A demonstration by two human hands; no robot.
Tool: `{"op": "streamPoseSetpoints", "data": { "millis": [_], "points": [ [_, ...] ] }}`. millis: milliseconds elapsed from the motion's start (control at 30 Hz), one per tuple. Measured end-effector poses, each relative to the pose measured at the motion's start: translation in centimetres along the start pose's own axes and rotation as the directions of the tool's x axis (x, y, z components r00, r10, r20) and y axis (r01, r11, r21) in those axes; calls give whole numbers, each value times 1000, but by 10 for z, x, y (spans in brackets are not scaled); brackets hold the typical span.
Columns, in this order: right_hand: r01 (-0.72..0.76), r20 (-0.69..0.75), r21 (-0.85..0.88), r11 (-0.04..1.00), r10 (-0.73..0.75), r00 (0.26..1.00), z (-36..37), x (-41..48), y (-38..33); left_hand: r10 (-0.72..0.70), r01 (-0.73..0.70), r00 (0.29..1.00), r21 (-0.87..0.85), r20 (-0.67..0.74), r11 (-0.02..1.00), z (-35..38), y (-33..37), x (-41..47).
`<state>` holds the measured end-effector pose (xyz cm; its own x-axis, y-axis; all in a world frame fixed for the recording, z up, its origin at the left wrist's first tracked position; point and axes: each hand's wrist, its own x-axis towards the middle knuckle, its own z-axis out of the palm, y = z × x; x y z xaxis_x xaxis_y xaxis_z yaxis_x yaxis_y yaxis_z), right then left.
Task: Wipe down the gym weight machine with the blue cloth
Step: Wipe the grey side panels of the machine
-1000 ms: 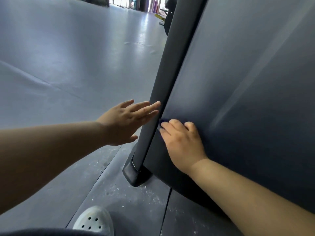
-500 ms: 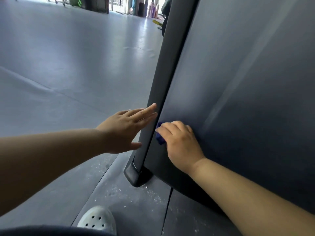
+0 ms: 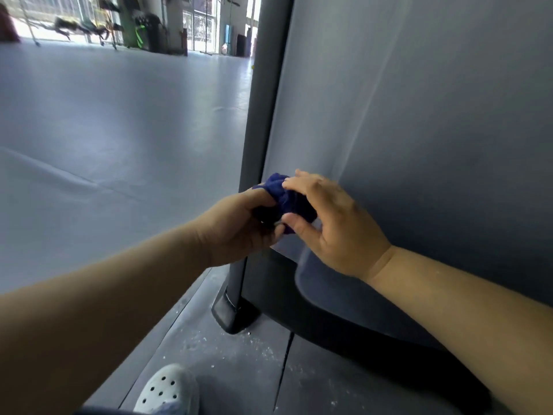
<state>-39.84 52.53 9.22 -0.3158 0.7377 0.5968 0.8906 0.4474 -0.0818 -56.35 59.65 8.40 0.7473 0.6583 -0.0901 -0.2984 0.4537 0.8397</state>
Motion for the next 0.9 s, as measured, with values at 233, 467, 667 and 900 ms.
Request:
{"op": "streamPoseSetpoints", "data": {
  "millis": [233,467,667,900],
  "points": [
    [210,253,-583,785,-70,965,7,-59,47,521,-362,682,381,-513,851,-17,-69,38],
    [259,291,-681,685,-71,954,33,-93,60,616,0,657,818,-434,575,-53,-169,63],
    [176,259,-680,712,9,966,59,-104,52,517,93,726,809,-454,580,-86,-197,57],
    [93,198,-630,771,43,979,63,-114,49,749,-109,643,950,-158,294,-79,-168,66]
  ]
}}
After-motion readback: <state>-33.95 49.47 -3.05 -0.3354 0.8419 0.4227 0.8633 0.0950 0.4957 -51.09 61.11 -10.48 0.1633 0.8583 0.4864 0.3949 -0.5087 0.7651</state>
